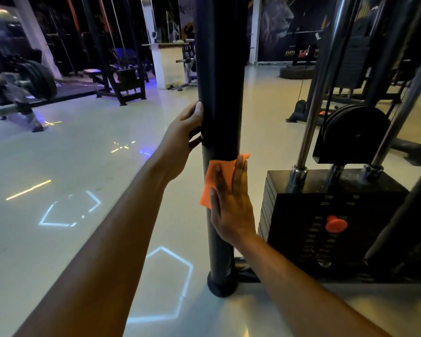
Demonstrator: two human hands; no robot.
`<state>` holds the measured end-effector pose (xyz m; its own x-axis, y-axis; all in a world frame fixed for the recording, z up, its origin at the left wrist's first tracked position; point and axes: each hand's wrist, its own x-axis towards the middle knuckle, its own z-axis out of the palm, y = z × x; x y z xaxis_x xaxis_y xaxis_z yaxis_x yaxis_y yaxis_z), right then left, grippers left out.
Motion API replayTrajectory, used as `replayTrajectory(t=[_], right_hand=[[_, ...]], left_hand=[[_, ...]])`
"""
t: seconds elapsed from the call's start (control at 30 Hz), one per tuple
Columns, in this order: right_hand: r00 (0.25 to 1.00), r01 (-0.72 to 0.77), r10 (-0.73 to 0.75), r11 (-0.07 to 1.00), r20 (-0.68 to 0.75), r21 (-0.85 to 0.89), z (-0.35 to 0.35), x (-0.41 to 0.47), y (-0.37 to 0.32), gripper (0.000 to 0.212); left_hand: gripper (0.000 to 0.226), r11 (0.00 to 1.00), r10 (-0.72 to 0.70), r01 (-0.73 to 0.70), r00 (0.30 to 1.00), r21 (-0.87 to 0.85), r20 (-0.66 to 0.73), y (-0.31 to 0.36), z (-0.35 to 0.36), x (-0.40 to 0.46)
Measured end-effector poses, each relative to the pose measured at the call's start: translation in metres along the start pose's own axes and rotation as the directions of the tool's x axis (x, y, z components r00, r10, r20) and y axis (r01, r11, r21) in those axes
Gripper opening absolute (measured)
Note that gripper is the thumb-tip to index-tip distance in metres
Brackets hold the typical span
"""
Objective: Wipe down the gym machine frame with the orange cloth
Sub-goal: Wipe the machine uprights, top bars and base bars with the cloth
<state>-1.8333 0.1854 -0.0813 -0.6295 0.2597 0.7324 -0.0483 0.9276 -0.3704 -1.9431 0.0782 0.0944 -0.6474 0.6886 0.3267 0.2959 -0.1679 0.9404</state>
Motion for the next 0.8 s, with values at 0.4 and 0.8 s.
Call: replayTrajectory(t=[0.4, 0.8], right_hand=[[0.996, -0.088, 0.089, 0.995, 0.017, -0.049, 0.017, -0.016, 0.005, 0.086], [0.995, -0.011, 0.008, 0.999, -0.095, -0.030, 0.027, -0.013, 0.012, 0.079]], left_hand=[[0.039, 0.995, -0.005, 0.003, 1.000, -0.102, -0.028, 0.000, 0.008, -0.015], [0.042, 0.999, -0.016, 0.015, 1.000, -0.045, -0.010, -0.030, -0.001, -0.018]])
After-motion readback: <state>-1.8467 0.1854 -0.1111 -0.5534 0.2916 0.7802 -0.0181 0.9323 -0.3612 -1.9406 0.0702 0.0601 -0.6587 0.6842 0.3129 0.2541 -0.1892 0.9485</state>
